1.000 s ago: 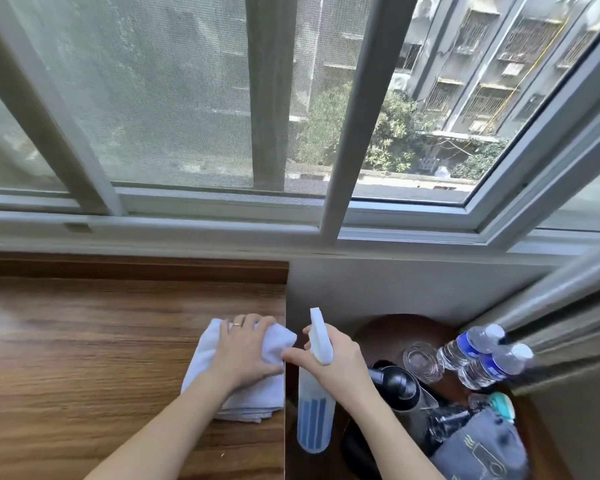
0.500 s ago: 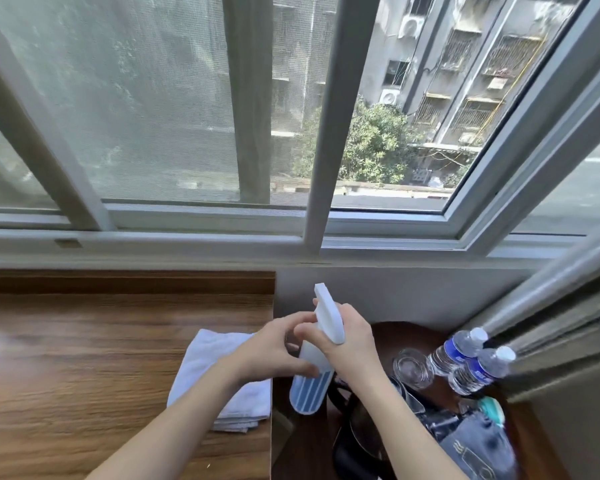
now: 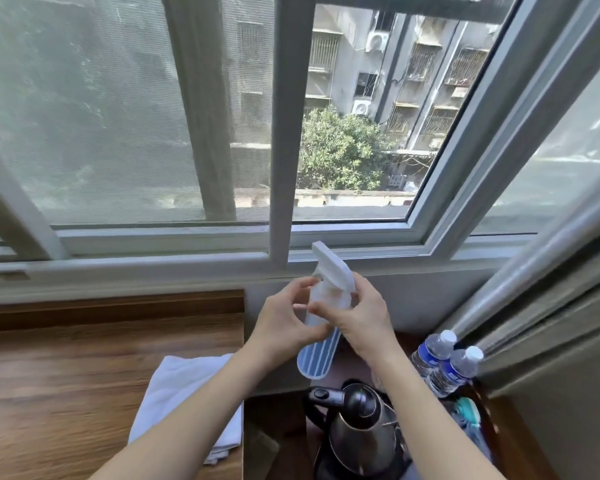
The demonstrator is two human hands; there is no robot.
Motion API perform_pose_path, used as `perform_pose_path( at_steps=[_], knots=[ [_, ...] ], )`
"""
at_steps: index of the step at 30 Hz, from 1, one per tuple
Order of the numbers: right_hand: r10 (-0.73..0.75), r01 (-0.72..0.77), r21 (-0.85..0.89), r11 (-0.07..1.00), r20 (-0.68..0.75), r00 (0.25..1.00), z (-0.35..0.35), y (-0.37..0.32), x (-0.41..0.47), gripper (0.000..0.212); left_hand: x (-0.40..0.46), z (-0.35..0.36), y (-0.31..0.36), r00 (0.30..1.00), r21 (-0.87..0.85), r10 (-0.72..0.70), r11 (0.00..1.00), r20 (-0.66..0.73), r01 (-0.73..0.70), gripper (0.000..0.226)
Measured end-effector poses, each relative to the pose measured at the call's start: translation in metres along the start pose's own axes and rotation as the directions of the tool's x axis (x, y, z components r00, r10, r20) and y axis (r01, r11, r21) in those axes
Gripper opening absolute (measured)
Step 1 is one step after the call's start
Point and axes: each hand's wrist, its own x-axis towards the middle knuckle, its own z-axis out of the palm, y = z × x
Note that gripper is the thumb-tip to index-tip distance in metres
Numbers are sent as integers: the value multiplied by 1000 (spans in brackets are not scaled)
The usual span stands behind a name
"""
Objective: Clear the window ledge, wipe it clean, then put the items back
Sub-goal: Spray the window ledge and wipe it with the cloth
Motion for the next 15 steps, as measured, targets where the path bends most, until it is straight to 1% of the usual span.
perform_pose_path(
  at_steps=[2,3,6,11,15],
  knots=[
    [20,-22,-37,999,-34,999,-14,10,1,48,15,13,0,998,6,17,1000,-53,-17,66],
    [33,-36,-41,999,-62,998,-22,16,3,48,23,20,-1,998,25,34,999,-54,-32,65],
    [57,-64,-63,996,-109,992,-47,34,14,38,47,44,-5,998,67,52,996,-31,-50,62],
    [91,-108,-123,987,-138,986,-85,68,43,40,84,93,-16,998,78,33,996,52,-37,65],
    [112,-139,-140,980,-191,975,-106,101,66,39,111,128,-31,994,64,-5,998,110,-2,63]
  ],
)
